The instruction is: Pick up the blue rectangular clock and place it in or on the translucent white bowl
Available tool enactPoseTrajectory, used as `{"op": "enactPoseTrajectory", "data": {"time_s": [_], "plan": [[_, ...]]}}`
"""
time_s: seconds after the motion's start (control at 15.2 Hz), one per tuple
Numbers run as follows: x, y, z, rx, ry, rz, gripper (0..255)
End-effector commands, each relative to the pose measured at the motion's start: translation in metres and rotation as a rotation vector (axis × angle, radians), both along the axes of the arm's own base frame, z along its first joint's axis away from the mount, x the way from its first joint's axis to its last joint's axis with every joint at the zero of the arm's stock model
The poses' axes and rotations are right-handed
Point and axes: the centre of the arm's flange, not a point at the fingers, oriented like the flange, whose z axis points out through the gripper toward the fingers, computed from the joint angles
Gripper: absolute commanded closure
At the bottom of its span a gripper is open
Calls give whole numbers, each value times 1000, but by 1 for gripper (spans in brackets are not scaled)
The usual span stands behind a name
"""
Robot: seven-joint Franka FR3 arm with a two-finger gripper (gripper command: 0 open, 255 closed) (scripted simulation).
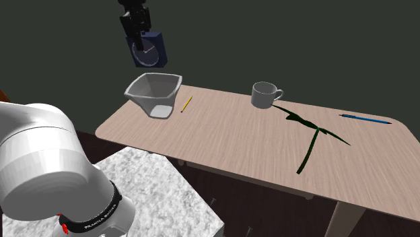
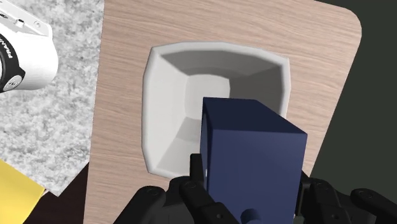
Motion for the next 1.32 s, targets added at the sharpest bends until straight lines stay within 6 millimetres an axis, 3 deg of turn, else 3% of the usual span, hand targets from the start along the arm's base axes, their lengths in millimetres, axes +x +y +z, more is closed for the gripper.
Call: {"op": "enactPoseTrajectory", "data": {"time_s": [0.0, 0.86, 1.25], "plan": [[0, 2, -10, 0, 0, -1, 255], [0, 2, -78, 0, 0, -1, 255], [0, 2, -78, 0, 0, -1, 255]]}}
